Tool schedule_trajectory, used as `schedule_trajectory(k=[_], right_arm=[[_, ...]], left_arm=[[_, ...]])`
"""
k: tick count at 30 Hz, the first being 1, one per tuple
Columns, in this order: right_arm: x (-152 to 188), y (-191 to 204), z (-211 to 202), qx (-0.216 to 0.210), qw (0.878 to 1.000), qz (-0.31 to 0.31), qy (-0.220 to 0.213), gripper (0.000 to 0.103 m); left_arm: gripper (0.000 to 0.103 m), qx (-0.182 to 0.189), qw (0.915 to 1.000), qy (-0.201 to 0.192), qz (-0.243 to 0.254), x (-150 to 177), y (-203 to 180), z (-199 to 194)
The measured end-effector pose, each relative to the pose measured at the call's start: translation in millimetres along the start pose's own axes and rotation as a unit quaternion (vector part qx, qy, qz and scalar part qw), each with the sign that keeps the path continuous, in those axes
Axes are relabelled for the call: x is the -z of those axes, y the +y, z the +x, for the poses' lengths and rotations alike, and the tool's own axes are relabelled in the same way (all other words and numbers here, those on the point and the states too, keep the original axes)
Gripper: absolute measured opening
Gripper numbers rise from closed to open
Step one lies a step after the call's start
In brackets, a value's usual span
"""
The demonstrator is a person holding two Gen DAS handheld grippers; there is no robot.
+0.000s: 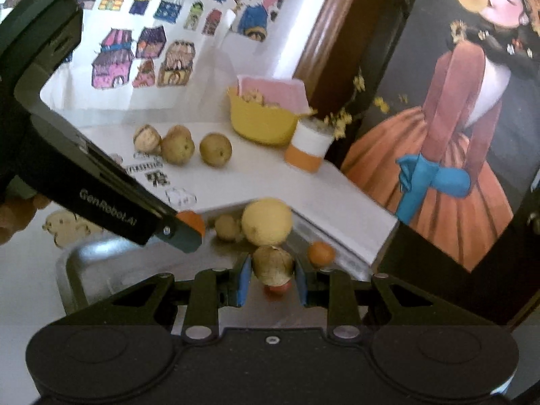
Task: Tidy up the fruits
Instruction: 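Carry both held fruits over the metal tray and lower them toward it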
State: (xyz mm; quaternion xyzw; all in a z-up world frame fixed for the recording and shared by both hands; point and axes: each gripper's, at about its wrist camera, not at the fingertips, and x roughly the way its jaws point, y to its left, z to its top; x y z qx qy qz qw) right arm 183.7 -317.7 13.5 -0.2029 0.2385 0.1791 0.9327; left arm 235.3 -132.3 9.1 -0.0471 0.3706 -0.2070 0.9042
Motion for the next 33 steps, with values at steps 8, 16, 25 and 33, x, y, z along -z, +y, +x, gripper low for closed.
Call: schedule_trajectory(k=[8,16,25,33], right_arm=[[13.8,-1.9,21.6,-0.016,1.000,0.016,0.020,0.029],[13.2,-1.0,32.8,-0.030,0.999,0.023,0.019,0.029],[13.1,-1.7,39.6,-0.033,0.999,0.029,0.025,0.029],[13.7,-0.4,41.9,-0.034,0.999,0.029,0.031,0.029]], left_arm=[[0.029,-0.024,0.9996,0.010,0.007,0.0,0.2,13.7],[0.029,-0.035,0.9993,0.011,0.010,-3.5,4.1,23.4],[0.029,-0.037,0.9991,0.015,0.010,-6.5,6.5,30.5],[0.029,-0.035,0.9991,0.023,0.004,-7.3,9.7,33.2]])
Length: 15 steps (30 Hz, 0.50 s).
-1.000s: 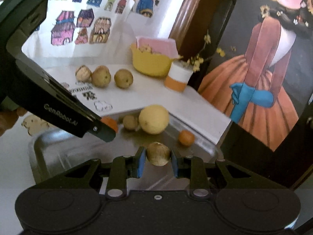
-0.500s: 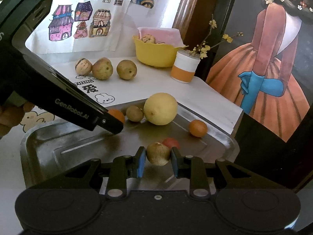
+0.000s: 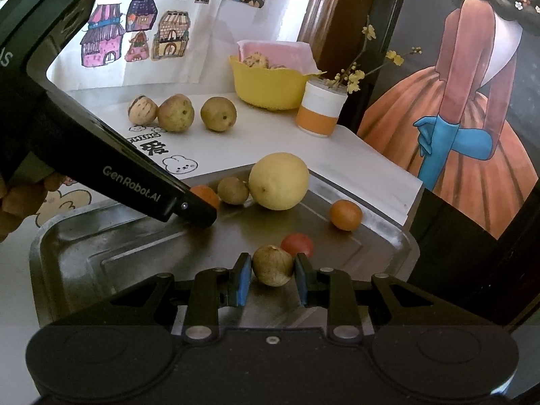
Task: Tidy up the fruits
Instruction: 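Carry both held fruits over the metal tray and lower them toward it, then open both tools to release the tangerine and brown fruit onto the tray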
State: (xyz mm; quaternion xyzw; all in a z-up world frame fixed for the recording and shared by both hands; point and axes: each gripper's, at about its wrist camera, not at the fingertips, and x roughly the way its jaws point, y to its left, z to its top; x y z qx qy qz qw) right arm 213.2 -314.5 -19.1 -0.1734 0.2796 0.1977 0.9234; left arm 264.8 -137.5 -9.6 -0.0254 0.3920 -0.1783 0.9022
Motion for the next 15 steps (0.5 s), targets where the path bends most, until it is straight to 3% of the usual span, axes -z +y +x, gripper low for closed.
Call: schedule_trajectory(k=[7,14,15], right_arm=[[-1.9,0.7,-6.3,0.004,1.000,0.000,-0.003,0.037],[-9.3,0.5,-30.1,0.015,1.000,0.013,-0.020,0.051],[-10.9,0.8,-35.3,0.017,0.999,0.016,-0.024,0.054]], left_arm=[[0.040,0.007,0.9999,-0.008,-0.012,1.1,3.3,-6.6],[0.063,0.009,0.9988,-0.044,-0.021,-1.0,6.5,-34.9],[0.071,0.010,0.9984,-0.051,-0.023,-0.9,7.0,-40.5]])
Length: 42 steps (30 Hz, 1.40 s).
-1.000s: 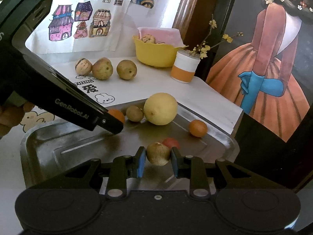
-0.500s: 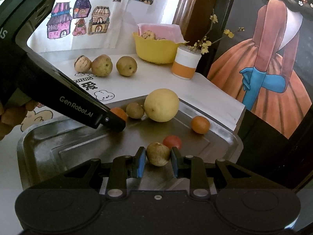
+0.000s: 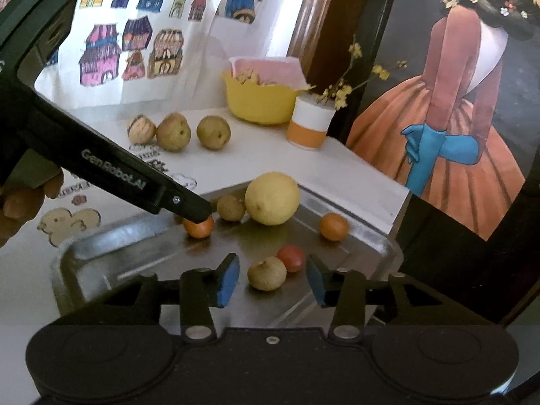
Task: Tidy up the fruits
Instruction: 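Open both tools to release the tangerine and brown fruit onto the tray, then withdraw both open tools from the tray toward the remaining loose fruits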
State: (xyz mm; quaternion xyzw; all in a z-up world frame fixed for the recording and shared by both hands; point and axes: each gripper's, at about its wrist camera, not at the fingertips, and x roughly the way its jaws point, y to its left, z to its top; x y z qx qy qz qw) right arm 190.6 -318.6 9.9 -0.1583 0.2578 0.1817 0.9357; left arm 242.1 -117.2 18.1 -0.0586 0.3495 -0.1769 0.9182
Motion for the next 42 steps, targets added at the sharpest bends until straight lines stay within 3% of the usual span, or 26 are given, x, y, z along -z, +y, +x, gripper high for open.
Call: schedule_trajectory(k=[3,5,11,16,28,34,42], right_arm=[[-5.2,2.2,-16.0,0.008,1.000,0.007,-0.013,0.069],[-8.0,4.2,-27.5,0.017,0.999,0.011,-0.025,0.085],[-14.2,12.5,-65.4,0.034,0.998,0.026,-0.051,0.102],[-15.4,28.4,-88.2,0.008,0.999,0.036,-0.028,0.102],[2.9,94.9,-111.1,-0.059,0.998,0.025,0.029,0.102],[-6.7,120.3,-108.8,-0.095,0.994,0.036,0.037,0.102],[-41.2,149.5,-94.5,-0.134,0.991,0.022,0.018,0.102]], left_arm=[[0.097,-0.012,0.9994,-0.029,-0.010,-0.2,2.0,-19.9],[0.101,-0.017,0.9987,-0.047,-0.014,-0.6,3.5,-32.1],[0.102,-0.039,0.9959,-0.077,-0.028,4.6,14.4,-70.6],[0.102,-0.047,0.9955,-0.077,-0.028,26.7,26.4,-97.2],[0.102,-0.089,0.9957,0.003,-0.027,81.4,62.6,-140.0],[0.102,-0.121,0.9915,0.037,-0.030,87.9,82.7,-158.9],[0.102,-0.159,0.9845,0.045,-0.058,80.8,117.5,-176.9]])
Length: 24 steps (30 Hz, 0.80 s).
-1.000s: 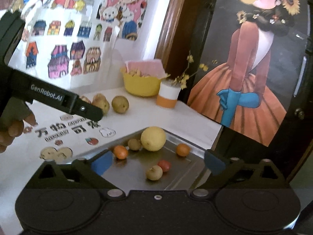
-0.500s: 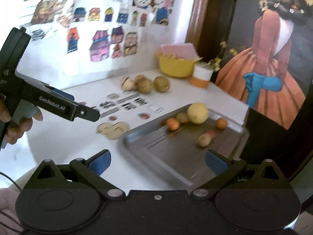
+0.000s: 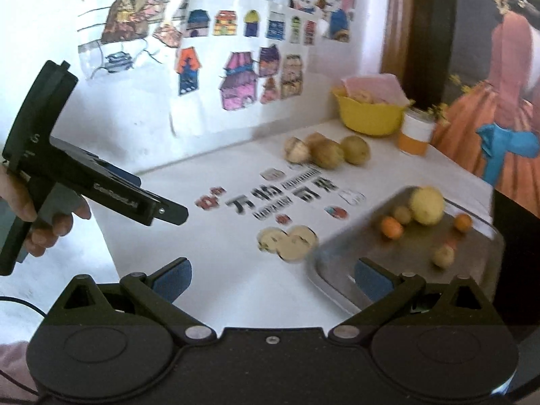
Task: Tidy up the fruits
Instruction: 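Withdraw both open tools from the tray toward the remaining loose fruits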
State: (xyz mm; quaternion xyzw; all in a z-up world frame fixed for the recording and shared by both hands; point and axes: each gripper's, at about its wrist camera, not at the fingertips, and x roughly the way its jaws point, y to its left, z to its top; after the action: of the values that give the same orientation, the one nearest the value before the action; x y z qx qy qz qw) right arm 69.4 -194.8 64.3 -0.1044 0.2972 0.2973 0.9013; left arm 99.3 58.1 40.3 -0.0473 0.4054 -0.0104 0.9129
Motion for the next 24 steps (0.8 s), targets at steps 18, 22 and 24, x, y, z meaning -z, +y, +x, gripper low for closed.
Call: schedule_trajectory(k=[18,22,24], right_arm=[[-189.4,-64.8,46.1,0.033,0.996,-0.080,-0.027,0.102],[-216.4,-92.7,81.6,0.017,0.999,-0.038,0.013,0.102],[-220.9,-106.3,100.4,0.004,1.000,-0.008,0.026,0.102]], left_arm=[[0.102,-0.007,0.9943,-0.094,-0.049,-85.1,9.1,11.2],[0.102,0.013,0.9934,-0.106,-0.043,-105.4,-0.8,32.4],[0.102,0.015,0.9941,-0.102,-0.035,-112.9,-7.3,46.7]])
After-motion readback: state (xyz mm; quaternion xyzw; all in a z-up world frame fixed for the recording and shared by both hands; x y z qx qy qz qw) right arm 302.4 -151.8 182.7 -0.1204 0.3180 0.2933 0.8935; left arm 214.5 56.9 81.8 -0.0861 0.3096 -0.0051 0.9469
